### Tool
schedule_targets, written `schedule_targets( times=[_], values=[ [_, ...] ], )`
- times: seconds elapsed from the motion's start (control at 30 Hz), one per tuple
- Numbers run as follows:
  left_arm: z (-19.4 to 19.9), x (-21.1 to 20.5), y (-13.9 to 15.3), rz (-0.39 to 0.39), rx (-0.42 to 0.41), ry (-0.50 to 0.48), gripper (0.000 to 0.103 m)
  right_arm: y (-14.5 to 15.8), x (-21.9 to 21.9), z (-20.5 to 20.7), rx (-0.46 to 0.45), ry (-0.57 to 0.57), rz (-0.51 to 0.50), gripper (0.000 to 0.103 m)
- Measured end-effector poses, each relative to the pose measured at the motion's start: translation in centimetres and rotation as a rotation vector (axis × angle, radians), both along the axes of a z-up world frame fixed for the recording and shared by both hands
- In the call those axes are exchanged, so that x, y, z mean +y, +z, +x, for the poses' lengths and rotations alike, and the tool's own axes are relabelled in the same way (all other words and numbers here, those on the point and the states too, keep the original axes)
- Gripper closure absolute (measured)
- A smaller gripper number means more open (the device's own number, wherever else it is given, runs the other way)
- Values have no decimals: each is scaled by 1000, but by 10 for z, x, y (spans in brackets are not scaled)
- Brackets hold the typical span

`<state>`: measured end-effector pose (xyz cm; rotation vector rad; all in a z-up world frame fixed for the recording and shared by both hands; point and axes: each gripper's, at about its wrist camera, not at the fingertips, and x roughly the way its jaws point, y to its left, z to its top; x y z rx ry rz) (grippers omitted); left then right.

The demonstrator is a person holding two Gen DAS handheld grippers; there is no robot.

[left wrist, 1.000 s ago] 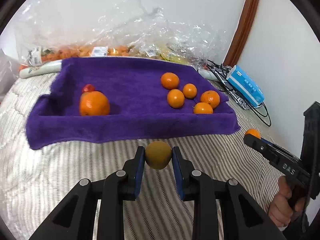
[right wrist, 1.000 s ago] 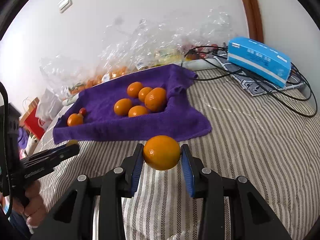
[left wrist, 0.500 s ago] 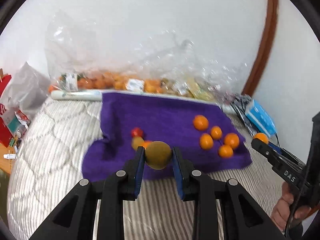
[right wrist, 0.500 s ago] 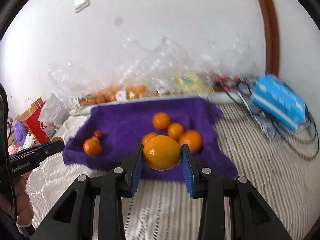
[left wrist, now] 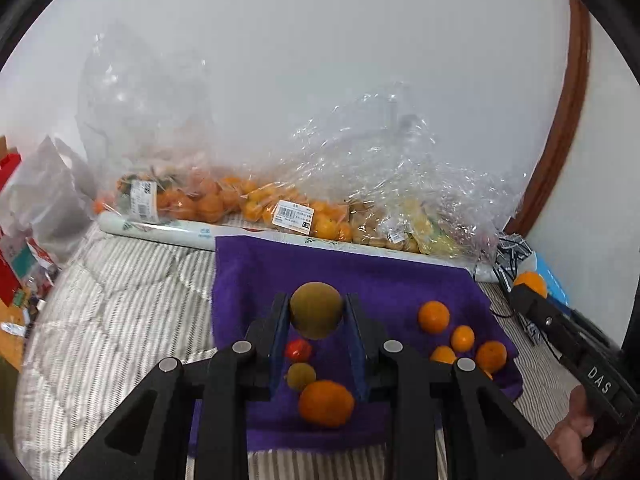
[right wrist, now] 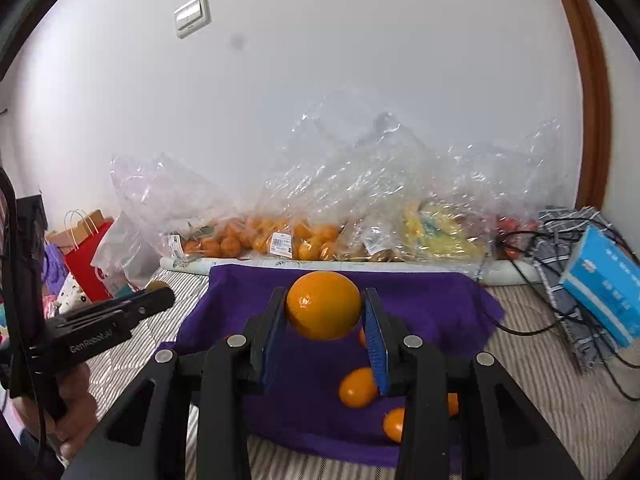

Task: Organize fruits
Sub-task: 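Carry the orange and the yellow-green fruit over the purple towel with both tools, then lower and release the orange with the right tool while the left releases the yellow-green fruit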

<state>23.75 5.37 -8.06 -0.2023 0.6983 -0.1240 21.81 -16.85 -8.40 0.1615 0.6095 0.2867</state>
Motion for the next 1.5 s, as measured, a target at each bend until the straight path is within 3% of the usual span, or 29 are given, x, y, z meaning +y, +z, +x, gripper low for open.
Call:
schedule_targets(
  times=[0.33, 1.07, 1.5],
  values=[
    [10, 3, -29, -5, 20, 5, 77, -29, -18, 18, 41, -31, -11, 66],
    [18, 2, -41, -24, 55, 2, 77, -37, -46, 23, 31, -96, 33, 66],
    [20, 3, -46, -24, 76, 7, 77, -54, -38, 32, 88, -77, 12, 66]
  ],
)
